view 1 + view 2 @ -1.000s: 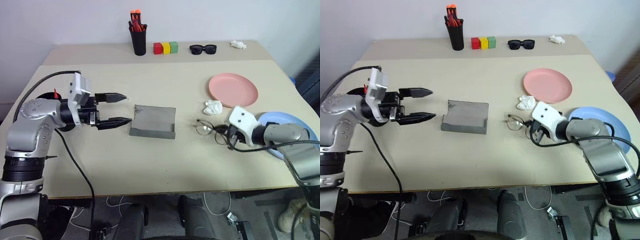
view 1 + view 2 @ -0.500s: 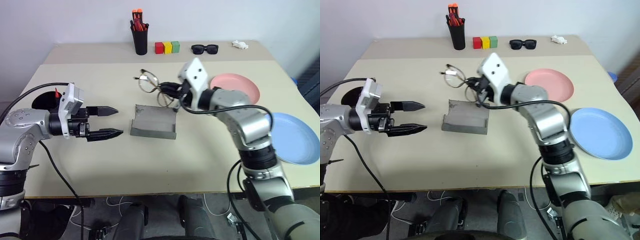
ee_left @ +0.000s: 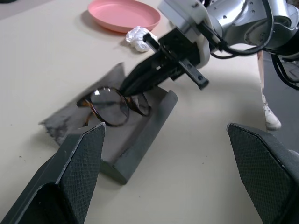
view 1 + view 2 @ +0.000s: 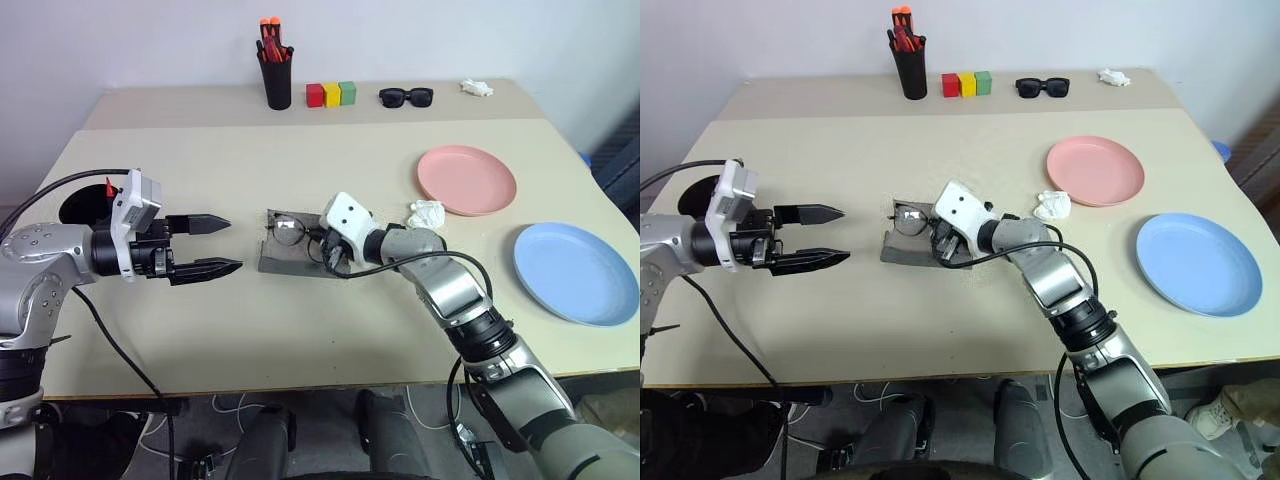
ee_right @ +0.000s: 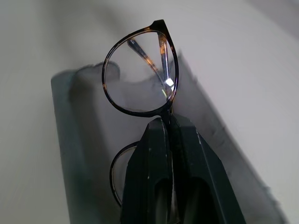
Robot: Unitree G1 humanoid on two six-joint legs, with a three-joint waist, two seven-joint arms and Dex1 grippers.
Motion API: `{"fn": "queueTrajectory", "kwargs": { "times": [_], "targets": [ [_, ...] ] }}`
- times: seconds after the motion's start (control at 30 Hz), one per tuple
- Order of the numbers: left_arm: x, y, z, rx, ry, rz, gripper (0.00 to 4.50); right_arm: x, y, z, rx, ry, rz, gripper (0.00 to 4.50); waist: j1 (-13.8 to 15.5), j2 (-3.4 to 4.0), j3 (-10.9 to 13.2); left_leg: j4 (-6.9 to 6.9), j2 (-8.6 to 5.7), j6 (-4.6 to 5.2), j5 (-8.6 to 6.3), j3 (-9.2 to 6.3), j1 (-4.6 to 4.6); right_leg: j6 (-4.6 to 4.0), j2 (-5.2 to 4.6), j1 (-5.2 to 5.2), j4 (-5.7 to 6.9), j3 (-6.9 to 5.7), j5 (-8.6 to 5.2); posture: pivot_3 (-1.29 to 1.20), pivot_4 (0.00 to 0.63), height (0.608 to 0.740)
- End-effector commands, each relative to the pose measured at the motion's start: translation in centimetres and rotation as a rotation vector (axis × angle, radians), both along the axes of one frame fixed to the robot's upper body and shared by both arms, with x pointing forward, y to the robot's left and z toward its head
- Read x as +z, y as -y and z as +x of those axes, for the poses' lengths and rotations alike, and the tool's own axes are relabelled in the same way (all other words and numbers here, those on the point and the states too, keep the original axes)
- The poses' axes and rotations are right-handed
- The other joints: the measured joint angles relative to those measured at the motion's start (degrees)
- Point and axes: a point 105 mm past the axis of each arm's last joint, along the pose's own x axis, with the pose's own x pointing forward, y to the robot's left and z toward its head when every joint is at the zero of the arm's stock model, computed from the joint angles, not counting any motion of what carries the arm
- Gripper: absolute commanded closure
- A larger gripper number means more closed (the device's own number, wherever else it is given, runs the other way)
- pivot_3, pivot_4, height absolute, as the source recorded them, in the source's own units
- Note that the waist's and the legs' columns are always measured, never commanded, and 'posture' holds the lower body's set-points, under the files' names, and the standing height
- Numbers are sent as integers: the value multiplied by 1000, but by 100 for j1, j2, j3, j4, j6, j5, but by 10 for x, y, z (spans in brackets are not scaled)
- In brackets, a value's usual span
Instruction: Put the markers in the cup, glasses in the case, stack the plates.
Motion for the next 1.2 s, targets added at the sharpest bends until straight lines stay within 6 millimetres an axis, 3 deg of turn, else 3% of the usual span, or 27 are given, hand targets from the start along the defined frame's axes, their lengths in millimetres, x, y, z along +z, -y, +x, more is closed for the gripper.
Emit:
{"fn": "queueTrajectory", "kwargs": {
  "times": [0.03, 0.47, 0.77, 1.03, 1.2],
  "targets": [
    [10, -2, 0, -2, 52, 6, 206, 8, -4, -9, 59, 39, -25, 4429, 11, 0, 0, 0, 0, 0, 0, 0, 0, 0, 0, 0, 0, 0, 0, 0, 150, 740],
    [8, 0, 2, -8, 57, 4, 206, -6, 0, -13, 61, -15, -81, 4429, 13, -1, 0, 0, 0, 0, 0, 0, 1, 0, 0, 2, 0, 0, 0, 0, 150, 740],
    [8, 0, 5, 6, 61, 0, 206, 5, -1, -12, 60, 29, -47, 41, 11, -1, 0, 0, 0, 0, 0, 0, 2, 0, 0, 2, 0, 0, 0, 0, 150, 740],
    [13, 3, 28, 83, 130, -26, 206, 55, 6, 3, -26, 117, 184, 41, 21, -1, 0, 0, 0, -3, 2, 0, 1, -1, 0, 2, -1, 0, 2, 0, 150, 740],
    [14, 6, 41, 120, 153, -32, 206, 84, 18, -2, -24, 123, 370, 41, 22, -1, 0, -1, -1, -3, 2, -1, 0, -1, 0, 2, -2, -1, 2, 0, 150, 740]
  ]
}}
